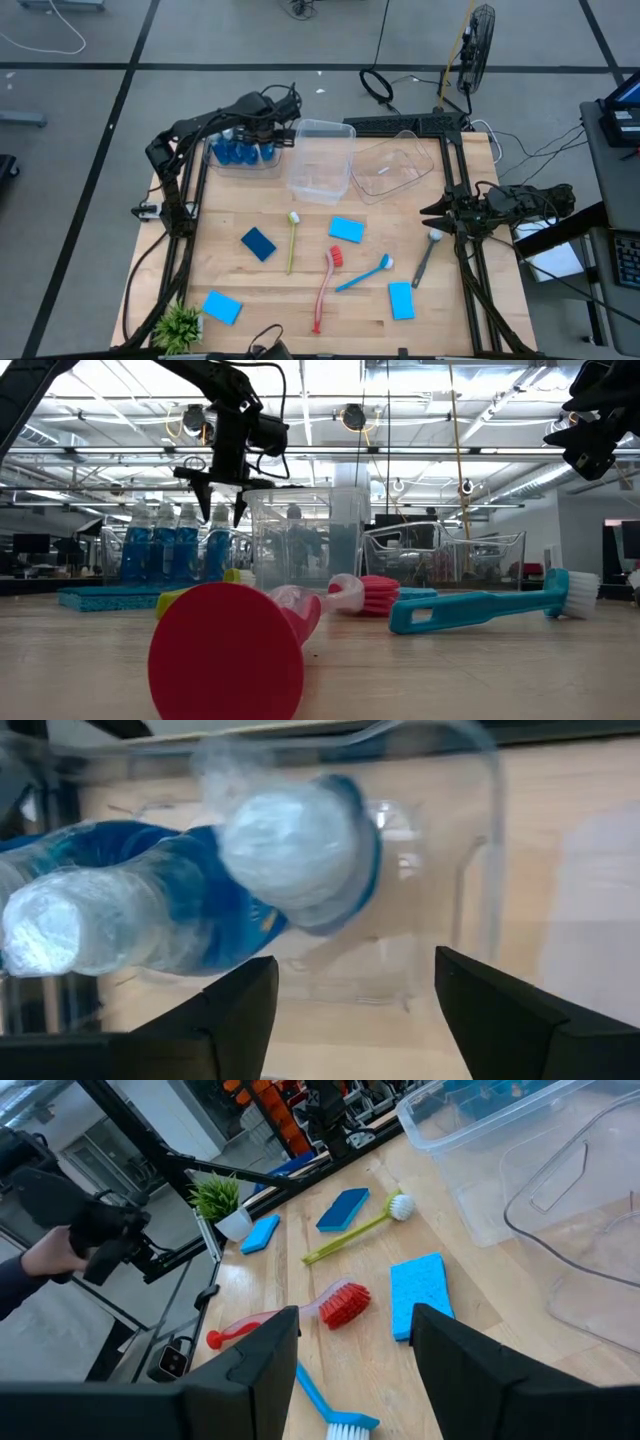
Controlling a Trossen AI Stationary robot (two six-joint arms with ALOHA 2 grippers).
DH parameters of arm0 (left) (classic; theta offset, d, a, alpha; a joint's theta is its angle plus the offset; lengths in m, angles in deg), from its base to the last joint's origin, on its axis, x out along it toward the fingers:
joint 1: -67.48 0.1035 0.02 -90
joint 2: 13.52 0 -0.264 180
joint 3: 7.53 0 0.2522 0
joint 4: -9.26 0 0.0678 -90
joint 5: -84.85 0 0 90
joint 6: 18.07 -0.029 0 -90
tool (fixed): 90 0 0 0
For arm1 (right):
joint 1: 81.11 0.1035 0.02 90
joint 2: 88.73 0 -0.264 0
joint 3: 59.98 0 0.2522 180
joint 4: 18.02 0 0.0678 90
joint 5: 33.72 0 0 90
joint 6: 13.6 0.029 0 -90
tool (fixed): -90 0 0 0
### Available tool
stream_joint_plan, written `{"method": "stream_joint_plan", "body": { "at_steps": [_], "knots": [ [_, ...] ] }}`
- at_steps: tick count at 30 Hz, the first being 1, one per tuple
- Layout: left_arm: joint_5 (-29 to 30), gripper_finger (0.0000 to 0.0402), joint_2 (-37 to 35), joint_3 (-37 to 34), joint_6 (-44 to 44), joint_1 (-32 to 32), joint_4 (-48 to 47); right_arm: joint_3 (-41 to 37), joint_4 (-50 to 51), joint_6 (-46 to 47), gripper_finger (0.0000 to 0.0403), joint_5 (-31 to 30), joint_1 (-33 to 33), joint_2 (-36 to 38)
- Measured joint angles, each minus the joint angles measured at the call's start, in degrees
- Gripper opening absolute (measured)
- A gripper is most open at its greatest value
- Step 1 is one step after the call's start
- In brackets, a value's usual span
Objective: Pick & Place Kitchen Sink Supplies
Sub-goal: Put the sponge into the right transparent bin
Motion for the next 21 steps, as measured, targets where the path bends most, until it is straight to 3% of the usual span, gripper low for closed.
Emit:
{"method": "stream_joint_plan", "body": {
  "at_steps": [5,14,21],
  "knots": [
    [-0.39,0.0269,0.00,4.85,-1.60,-2.25,-1.82,0.00,0.00,0.00,0.0183,0.00,0.01,0.00],
    [1.54,0.0269,-0.06,17.50,-1.98,-8.71,-16.66,0.00,0.01,0.11,0.0183,0.00,0.02,0.00],
    [0.54,0.0269,-4.84,18.40,0.36,-15.61,-16.76,0.00,0.04,-0.02,0.0183,0.02,0.02,0.00]
  ]
}}
